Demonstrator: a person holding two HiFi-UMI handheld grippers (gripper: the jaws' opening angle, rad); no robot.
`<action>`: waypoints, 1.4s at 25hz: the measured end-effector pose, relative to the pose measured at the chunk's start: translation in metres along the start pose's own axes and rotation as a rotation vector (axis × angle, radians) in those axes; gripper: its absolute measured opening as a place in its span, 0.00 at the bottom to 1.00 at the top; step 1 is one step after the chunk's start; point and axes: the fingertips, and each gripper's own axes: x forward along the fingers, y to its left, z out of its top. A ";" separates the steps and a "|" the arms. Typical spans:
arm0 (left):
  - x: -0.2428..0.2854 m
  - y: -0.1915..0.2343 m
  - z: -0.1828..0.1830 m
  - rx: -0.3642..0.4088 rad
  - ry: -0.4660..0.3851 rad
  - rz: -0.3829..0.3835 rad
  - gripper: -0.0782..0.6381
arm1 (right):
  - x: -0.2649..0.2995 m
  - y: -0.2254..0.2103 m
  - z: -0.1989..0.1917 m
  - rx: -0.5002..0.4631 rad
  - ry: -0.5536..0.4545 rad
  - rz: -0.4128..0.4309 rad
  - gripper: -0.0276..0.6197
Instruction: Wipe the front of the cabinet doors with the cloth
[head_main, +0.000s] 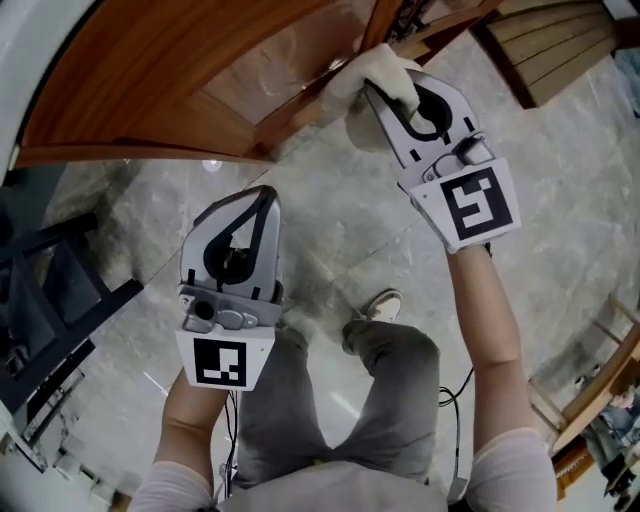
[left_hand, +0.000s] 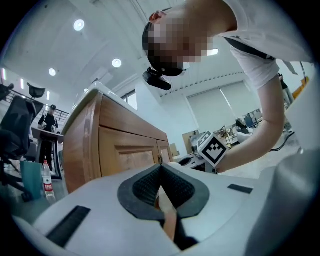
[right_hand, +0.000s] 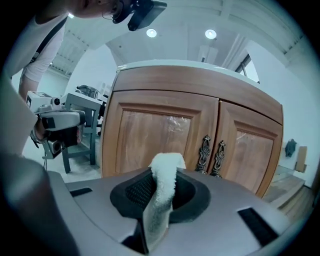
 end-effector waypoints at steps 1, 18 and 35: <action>-0.001 -0.001 0.009 -0.009 0.014 -0.015 0.13 | -0.005 -0.001 0.006 0.008 0.007 0.004 0.16; -0.044 0.035 0.228 -0.062 0.136 0.045 0.13 | -0.093 0.014 0.169 0.169 0.155 0.035 0.16; -0.102 0.088 0.427 -0.127 0.125 0.116 0.13 | -0.182 0.011 0.331 0.241 0.241 -0.061 0.16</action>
